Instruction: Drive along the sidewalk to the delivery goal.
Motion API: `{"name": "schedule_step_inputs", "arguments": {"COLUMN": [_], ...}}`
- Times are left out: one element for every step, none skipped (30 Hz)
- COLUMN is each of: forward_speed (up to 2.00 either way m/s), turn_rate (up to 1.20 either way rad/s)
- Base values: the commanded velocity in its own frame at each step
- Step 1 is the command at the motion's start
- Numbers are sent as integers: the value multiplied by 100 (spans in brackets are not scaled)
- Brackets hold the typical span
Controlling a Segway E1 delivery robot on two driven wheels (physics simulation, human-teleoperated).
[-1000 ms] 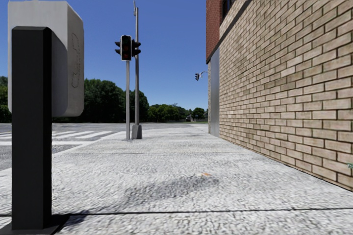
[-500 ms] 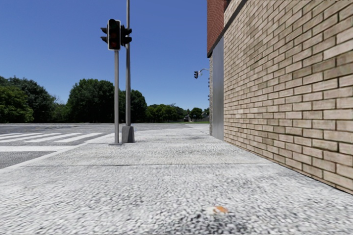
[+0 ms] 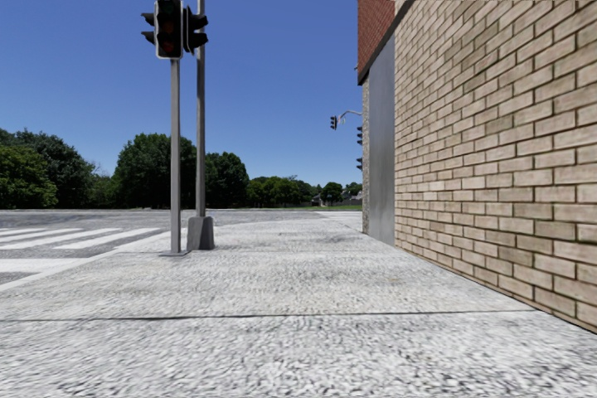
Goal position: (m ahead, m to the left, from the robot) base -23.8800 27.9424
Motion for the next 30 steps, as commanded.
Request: {"name": "schedule_step_inputs", "arguments": {"forward_speed": [200,200,200,200,200,200,200,200,200,200,200,200,200,200,200,200,200,200,200,199,186,186,181,180,180,180,180,180,180,180], "turn_rate": [0,0,0,0,0,0,0,0,0,0,0,0,0,0,0,0,0,0,0,0,0,0,0,0,0,0,0,0,0,0]}}
